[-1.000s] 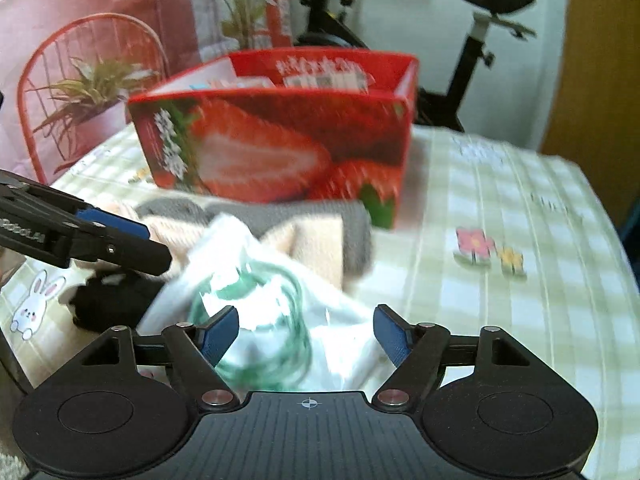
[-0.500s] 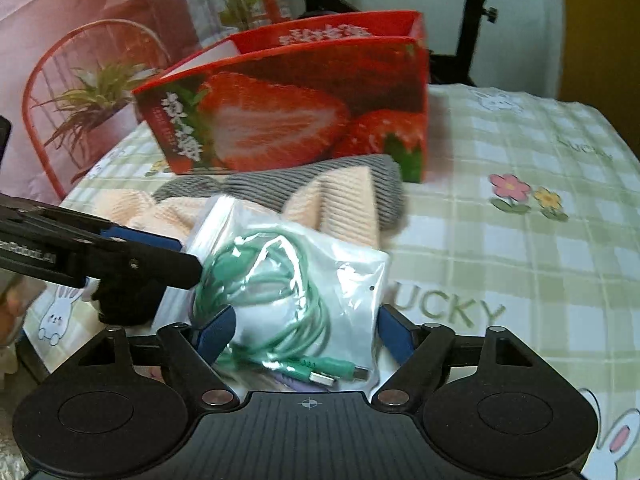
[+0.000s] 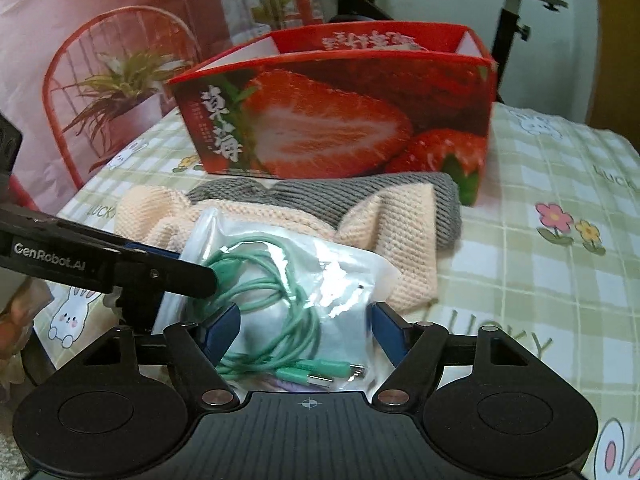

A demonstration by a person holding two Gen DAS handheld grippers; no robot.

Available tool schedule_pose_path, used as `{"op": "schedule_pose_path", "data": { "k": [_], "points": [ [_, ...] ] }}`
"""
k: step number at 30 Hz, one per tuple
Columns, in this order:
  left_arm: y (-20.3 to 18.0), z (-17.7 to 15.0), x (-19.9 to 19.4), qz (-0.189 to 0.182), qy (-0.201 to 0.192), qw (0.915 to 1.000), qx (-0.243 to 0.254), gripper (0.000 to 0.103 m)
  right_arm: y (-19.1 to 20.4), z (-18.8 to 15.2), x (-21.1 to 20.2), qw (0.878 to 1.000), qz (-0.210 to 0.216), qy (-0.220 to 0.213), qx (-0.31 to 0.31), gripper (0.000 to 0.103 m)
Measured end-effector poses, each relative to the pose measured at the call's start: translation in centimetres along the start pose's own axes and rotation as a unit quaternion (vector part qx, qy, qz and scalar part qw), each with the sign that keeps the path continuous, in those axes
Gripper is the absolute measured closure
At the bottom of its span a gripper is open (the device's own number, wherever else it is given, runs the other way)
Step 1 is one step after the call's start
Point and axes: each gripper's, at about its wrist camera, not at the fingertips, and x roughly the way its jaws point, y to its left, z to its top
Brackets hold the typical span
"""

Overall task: Organize soft objects
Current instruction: 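Lower both grippers to the white cable pouch and close on it, then lift the white cable pouch with both grippers and carry it over the box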

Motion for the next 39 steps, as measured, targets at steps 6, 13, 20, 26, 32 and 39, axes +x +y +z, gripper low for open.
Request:
{"op": "schedule_pose_path", "data": {
  "k": [6,13,20,26,32,39],
  "points": [
    [-0.1,0.0,0.0,0.001,-0.001,1.0,0.003,0.072,-0.3,-1.0,-0.1,0.999,0.018,0.001,0.03,0.039],
    [-0.6,0.0,-0.9,0.0,-0.015,0.9998,0.009,0.074,0.1,-0.7,-1.4,0.999,0.017,-0.015,0.033,0.053],
    [-1.0,0.8,-2.8,-0.013,-0.045,0.9988,0.017,0.074,0.1,0.8,-3.4,0.998,0.018,-0.049,0.025,0.061],
    [-1.2,3.3,-5.2,-0.025,-0.081,0.9962,0.021,0.074,0.2,4.3,-5.1,0.996,0.026,-0.086,0.003,0.062],
    [-2.1,7.5,-7.0,-0.026,-0.116,0.9922,0.036,0.074,-0.3,8.9,-6.0,0.992,0.023,-0.123,-0.02,0.062],
    [-2.4,13.0,-7.0,-0.016,-0.147,0.9872,0.061,0.074,-1.1,14.5,-5.1,0.987,0.009,-0.154,-0.045,0.062]
  ]
}}
